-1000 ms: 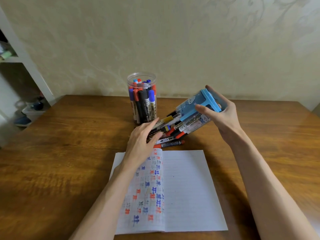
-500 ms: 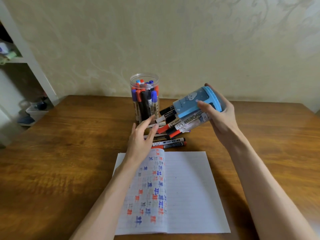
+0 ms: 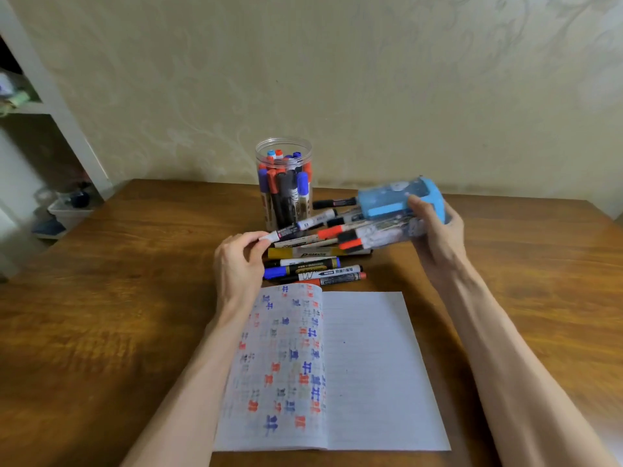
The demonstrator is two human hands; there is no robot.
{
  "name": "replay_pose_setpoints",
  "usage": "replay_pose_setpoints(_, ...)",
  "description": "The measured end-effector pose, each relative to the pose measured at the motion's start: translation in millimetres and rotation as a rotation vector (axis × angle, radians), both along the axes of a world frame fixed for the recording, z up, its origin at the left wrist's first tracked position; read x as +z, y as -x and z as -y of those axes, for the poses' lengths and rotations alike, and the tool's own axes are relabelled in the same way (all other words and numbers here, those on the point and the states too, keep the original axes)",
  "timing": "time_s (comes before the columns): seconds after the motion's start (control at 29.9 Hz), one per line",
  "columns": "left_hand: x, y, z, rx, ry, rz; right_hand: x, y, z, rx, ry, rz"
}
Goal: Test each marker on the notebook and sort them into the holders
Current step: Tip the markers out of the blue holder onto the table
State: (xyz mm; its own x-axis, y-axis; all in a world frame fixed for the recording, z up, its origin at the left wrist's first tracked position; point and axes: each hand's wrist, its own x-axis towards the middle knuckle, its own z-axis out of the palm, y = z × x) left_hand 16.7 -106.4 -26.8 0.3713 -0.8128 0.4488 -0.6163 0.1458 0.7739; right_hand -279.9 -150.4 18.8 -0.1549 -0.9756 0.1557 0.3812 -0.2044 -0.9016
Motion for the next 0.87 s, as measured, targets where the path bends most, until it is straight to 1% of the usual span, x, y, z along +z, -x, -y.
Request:
replay_pose_setpoints(0.07,-1,-1,-1,-0.022,0.010,0.057,-3,10,1,0.000,-0.040,0.022)
replay_pose_setpoints(0.17,-6,11,3,-0.081,-0.006,0.118,-10,5,-1,0.028,-0.065,-0.074)
replay_pose_setpoints(0.33,-10,8,9,-0.074,-0.018,0.220,-5,4,6,0.020,-0.034,-0.174)
replay_pose_setpoints(0.43,-11,8,8,-0.056,-0.065,0.220,0,11,7,-0.007,-0.008,-0.211)
replay_pose_setpoints(0.57,-10,7,8,-0.032,-0.065,0.206,10,22,7,-0.048,0.023,-0.210)
replay_pose_setpoints(0.74,-11,10,10,-0.113,-0.046,0.264,19,24,6,-0.058,0.059,-0.240)
replay_pose_setpoints(0.87,-13,10,9,-0.126,-0.042,0.252,27,21,4,-0.050,0.095,-0.245)
